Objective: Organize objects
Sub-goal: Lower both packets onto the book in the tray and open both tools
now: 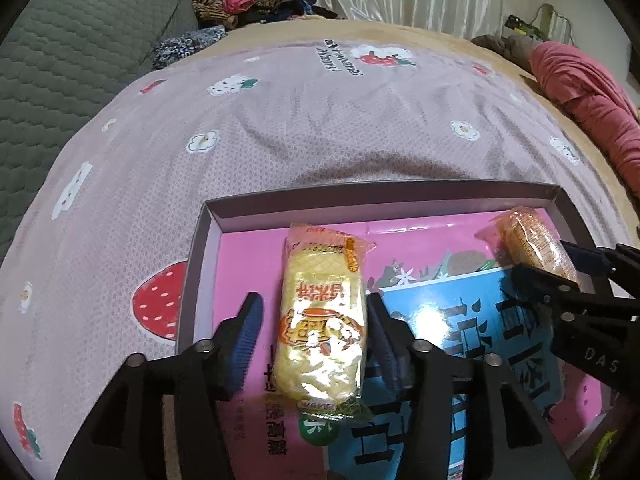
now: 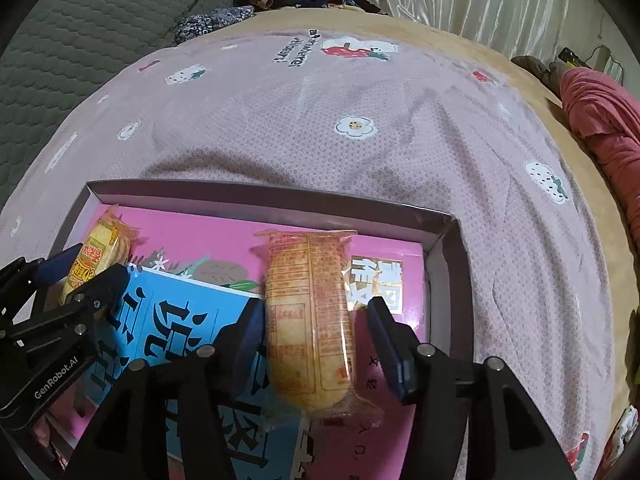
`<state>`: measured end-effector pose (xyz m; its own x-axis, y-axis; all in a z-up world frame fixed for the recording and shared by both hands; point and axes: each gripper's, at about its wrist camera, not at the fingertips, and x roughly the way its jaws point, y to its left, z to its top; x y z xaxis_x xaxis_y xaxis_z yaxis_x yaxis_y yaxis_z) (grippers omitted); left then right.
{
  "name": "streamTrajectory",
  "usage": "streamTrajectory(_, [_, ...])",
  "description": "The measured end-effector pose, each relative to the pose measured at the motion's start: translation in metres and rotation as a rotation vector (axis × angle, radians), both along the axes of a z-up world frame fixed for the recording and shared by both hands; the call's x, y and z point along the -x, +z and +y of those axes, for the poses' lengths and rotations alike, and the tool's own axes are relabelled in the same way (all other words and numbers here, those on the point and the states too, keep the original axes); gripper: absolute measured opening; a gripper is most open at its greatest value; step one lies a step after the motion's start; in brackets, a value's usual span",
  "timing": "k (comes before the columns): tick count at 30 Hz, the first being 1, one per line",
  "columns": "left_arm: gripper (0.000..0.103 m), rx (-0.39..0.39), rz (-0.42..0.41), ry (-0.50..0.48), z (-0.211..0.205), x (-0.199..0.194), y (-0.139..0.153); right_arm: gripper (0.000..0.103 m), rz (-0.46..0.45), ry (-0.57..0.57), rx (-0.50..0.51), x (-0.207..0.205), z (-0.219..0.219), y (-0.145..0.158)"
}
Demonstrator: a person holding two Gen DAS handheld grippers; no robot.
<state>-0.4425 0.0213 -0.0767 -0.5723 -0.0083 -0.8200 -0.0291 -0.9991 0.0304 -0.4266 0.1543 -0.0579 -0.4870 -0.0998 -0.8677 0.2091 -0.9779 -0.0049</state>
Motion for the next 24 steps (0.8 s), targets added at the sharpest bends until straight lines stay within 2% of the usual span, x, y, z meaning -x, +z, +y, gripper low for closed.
streamTrajectory(3, [0.065,-0.013,0.003,0.001,-0.002,-0.004,0.005,0.060,0.006,-0.009,0.032,-0.004,0.005,0.008])
streamTrajectory(5, [0.075,-0.012,0.014,-0.005,-0.001,-0.009,0.012,0.063,0.018,-0.015,0.037,-0.008,0.008,0.015])
streamTrajectory(6, [0.076,-0.007,0.024,-0.008,0.000,-0.012,0.017,0.064,0.025,-0.014,0.036,-0.011,0.009,0.020])
streamTrajectory(9, [0.077,0.022,0.052,0.003,-0.002,-0.022,0.030,0.070,0.050,-0.004,0.032,-0.022,0.009,0.034])
streamTrajectory(16, [0.078,0.026,0.111,0.019,-0.012,-0.054,0.066,0.079,0.112,0.035,0.030,-0.057,0.005,0.070])
streamTrajectory(24, [0.080,0.023,0.172,0.030,-0.020,-0.099,0.105,0.085,0.161,0.064,0.072,-0.098,0.001,0.112])
